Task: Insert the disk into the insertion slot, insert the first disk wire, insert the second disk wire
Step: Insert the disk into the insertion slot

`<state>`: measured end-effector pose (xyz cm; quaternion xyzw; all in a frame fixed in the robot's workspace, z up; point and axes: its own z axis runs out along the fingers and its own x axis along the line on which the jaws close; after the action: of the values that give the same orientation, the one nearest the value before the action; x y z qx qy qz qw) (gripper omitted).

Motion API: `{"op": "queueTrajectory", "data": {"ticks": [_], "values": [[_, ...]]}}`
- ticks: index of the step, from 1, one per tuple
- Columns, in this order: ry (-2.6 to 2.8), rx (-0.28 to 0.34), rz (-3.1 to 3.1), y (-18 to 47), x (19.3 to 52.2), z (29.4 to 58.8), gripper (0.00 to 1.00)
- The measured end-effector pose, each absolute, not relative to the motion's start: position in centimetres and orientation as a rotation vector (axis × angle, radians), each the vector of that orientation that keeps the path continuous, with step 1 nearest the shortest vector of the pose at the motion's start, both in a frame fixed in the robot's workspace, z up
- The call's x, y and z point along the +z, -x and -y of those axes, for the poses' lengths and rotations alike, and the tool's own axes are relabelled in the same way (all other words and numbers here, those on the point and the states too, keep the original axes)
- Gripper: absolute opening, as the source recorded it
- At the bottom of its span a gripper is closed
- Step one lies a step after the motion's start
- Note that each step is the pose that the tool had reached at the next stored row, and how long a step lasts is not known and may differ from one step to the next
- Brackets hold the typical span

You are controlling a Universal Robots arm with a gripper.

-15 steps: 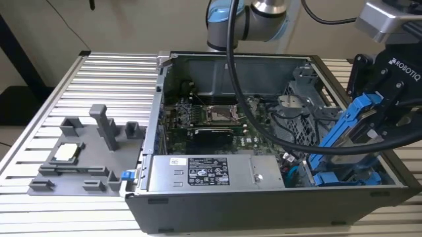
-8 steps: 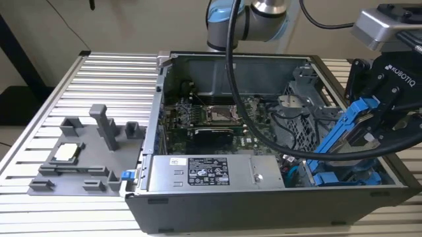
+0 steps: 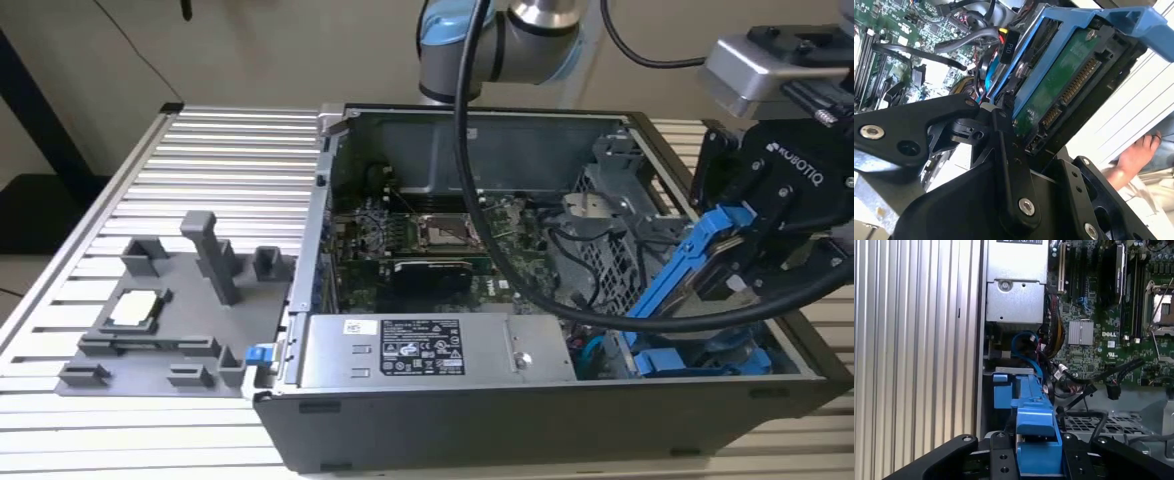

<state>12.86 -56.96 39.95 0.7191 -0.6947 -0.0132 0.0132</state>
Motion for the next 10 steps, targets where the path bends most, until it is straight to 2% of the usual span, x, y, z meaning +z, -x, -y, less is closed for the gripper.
{"op": "queueTrajectory", "data": {"ticks": [10], "values": [[-2.236,-0.042,2.17,-12.9,38.2,56.9,0.33]]}}
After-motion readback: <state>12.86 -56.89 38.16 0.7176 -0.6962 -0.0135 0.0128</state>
